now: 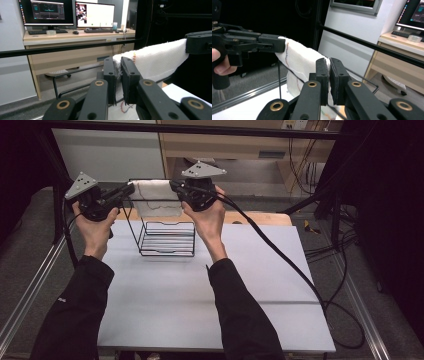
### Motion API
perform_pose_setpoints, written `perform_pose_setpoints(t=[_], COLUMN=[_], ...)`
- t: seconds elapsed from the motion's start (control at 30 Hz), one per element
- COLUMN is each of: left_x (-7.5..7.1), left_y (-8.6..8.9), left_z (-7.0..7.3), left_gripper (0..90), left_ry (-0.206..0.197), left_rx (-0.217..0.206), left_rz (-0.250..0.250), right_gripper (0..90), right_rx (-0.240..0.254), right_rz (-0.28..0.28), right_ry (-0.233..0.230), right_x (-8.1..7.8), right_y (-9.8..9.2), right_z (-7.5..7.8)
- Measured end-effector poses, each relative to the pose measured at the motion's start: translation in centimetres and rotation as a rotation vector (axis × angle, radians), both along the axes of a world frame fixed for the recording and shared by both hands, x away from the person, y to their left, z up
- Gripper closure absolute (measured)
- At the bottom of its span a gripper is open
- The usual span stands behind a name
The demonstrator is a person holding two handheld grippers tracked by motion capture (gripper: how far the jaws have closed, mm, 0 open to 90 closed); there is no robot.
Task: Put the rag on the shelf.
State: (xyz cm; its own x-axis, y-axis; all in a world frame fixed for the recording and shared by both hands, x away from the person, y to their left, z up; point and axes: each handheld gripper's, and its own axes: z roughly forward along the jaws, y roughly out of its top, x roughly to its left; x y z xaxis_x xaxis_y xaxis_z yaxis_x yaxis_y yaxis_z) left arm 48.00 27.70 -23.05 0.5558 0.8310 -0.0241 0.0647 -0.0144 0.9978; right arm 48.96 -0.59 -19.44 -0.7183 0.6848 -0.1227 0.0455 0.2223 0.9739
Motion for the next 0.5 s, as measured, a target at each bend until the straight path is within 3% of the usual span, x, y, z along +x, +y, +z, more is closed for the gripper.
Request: perform_pose_setpoints(t=[0.5], left_x=[-1.2], left_y=[0.2], left_z=[-0.8], left_gripper=[81.8], left_ry=[0.041], left_rx=[0.033], left_rz=[-0.013], right_gripper=[85.9], right_rx=[-0.068], right_rz=[0.001], right_ry=[0.017], right_x=[-1.4], right_y=[0.4], right_z=[-0.6])
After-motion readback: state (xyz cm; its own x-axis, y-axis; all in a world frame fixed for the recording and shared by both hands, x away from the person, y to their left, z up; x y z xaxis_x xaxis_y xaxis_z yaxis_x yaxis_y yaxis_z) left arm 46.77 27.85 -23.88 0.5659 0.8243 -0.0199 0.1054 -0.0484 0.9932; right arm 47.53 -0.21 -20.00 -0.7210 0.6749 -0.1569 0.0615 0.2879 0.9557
